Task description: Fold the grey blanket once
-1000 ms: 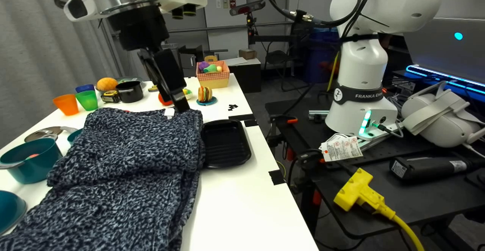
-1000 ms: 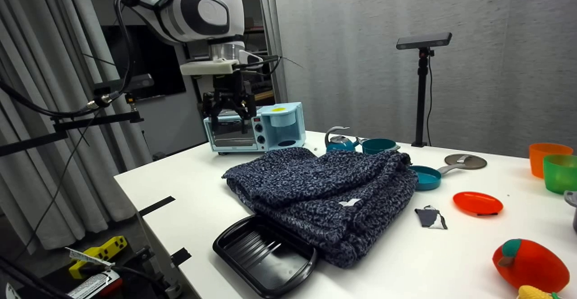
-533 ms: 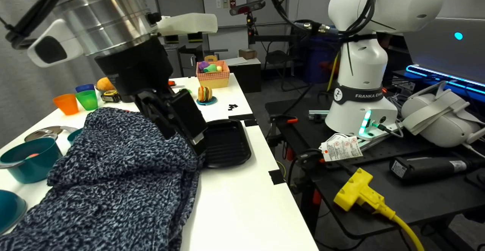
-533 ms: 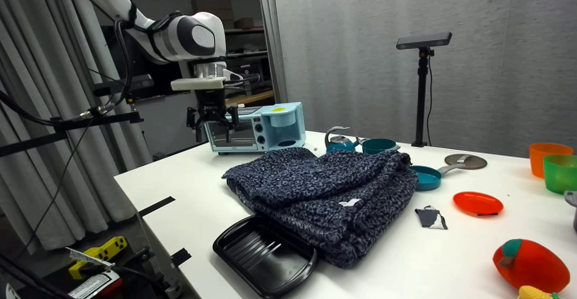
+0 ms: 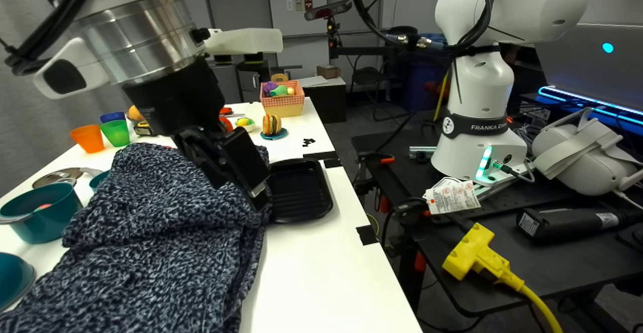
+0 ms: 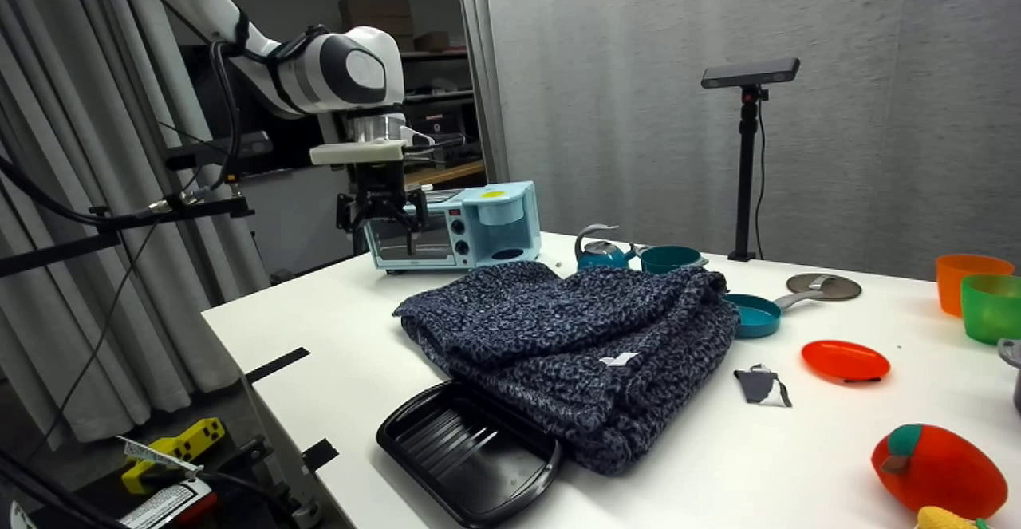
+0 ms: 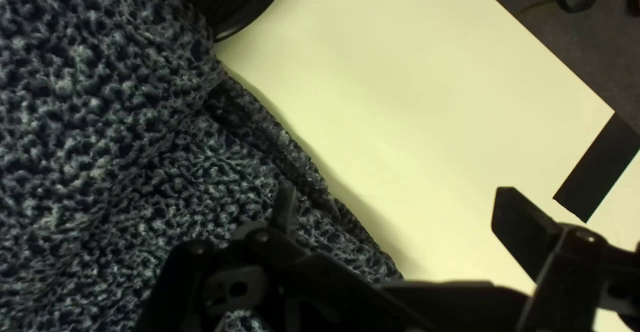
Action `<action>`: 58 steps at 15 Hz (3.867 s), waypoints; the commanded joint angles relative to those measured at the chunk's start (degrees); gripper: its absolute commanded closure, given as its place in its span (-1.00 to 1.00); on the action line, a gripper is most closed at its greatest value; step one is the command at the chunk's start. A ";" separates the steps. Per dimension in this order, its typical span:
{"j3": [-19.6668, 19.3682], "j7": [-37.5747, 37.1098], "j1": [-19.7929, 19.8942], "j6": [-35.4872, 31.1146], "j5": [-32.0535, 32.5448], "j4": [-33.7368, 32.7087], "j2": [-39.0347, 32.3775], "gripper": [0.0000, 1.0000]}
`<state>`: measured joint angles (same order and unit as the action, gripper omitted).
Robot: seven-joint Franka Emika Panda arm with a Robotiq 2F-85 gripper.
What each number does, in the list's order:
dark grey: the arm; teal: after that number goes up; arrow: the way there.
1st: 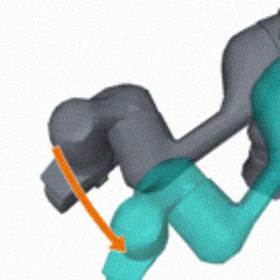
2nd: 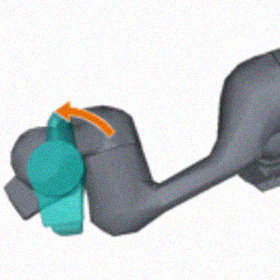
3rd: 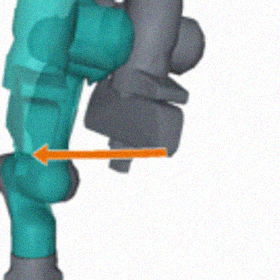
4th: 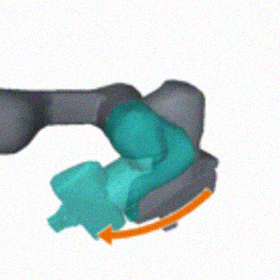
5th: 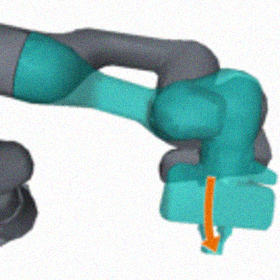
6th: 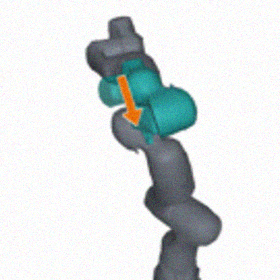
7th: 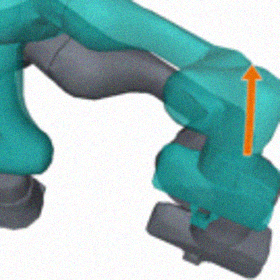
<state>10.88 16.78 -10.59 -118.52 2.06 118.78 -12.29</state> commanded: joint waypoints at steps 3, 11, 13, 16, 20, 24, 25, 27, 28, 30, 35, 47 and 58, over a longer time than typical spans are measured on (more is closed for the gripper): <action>0.52 -2.80 -1.64 -7.92 4.79 -6.71 -7.98 -1.00; 1.18 -14.82 -3.26 -23.00 -3.30 -13.64 -18.49 -1.00; 1.05 -13.46 -2.96 -22.28 -2.44 -11.68 -16.72 -1.00; 1.02 -13.79 -3.12 -22.85 -2.46 -11.82 -17.72 -1.00; 0.88 -14.56 -3.24 -23.61 -2.67 -11.74 -17.59 -1.00; -0.11 -16.88 -4.07 -25.92 -1.76 -11.46 -17.76 -1.00; -0.60 -17.89 -4.44 -27.00 -1.31 -11.34 -17.77 -1.00; -1.44 -19.84 -5.11 -30.09 -0.62 -11.06 -17.99 -1.00; -1.70 -20.49 -5.31 -31.62 -0.37 -10.95 -18.15 -1.00; -1.90 -21.15 -5.52 -34.06 -0.39 -10.64 -18.39 -1.00; -2.58 -22.60 -6.23 -35.82 -0.40 -10.29 -18.65 -1.00; -1.30 -21.44 -5.41 -33.86 -1.51 -10.58 -18.60 -1.00; -4.57 -27.76 -7.91 -32.99 0.06 -10.40 -18.17 -1.00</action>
<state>7.77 -8.71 -17.13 -152.51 0.80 108.28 -30.93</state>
